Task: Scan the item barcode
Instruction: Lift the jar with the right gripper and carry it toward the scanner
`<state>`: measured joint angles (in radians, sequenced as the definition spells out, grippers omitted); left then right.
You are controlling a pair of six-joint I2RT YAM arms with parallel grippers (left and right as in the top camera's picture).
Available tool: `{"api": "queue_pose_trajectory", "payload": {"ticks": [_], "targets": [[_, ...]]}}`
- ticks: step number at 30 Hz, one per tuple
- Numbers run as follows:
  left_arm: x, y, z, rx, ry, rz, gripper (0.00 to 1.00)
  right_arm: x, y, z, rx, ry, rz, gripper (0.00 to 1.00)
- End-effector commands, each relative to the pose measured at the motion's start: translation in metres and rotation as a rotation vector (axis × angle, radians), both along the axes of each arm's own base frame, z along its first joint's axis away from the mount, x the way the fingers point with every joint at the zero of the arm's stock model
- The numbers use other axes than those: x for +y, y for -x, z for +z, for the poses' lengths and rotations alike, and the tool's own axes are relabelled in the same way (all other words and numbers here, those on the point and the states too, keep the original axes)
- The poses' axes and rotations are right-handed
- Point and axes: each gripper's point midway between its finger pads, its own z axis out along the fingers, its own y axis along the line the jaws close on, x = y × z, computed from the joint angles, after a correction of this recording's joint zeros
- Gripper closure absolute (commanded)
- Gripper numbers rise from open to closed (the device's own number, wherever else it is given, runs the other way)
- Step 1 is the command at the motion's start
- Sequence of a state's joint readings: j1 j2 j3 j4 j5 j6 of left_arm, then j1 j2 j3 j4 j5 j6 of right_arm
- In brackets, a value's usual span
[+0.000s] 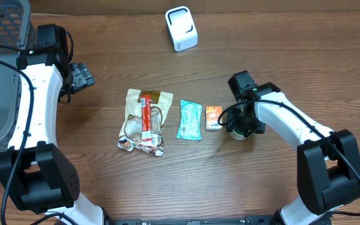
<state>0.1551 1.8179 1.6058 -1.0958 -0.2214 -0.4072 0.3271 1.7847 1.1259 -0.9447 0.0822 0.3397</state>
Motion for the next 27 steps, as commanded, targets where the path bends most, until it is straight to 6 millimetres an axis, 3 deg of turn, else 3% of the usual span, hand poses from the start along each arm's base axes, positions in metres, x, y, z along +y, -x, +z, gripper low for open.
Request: {"api": "queue_pose_trajectory", "payload": {"ticks": [1, 3, 6, 9, 13, 17, 20, 27], "targets": [[0.003, -0.003, 0.015, -0.033, -0.022, -0.02, 0.0, -0.001, 0.003, 0.002, 0.028, 0.002, -0.005, 0.86], [0.003, -0.003, 0.015, -0.033, -0.022, -0.02, 0.0, 0.004, -0.002, 0.018, 0.033, -0.015, -0.03, 0.95], [0.003, -0.003, 0.015, -0.033, -0.022, -0.02, 0.0, 0.023, -0.01, 0.045, 0.039, -0.111, -0.088, 0.96], [0.003, -0.003, 0.015, -0.033, -0.022, -0.02, 0.0, 0.069, -0.021, 0.083, 0.065, -0.371, -0.173, 0.96], [0.003, -0.003, 0.015, -0.033, -0.022, -0.02, 0.0, 0.107, -0.026, 0.111, 0.142, -0.631, -0.308, 0.96], [0.003, -0.003, 0.015, -0.033, -0.022, -0.02, 0.0, 0.119, -0.023, 0.125, 0.283, -0.742, -0.56, 0.96], [0.003, -0.003, 0.015, -0.033, -0.022, -0.02, 0.01, 0.128, -0.019, 0.136, 0.376, -0.806, -0.653, 0.96], [0.003, -0.003, 0.015, -0.033, -0.022, -0.02, 0.0, 0.15, -0.022, 0.163, 0.441, -0.988, -0.585, 0.96]]}}
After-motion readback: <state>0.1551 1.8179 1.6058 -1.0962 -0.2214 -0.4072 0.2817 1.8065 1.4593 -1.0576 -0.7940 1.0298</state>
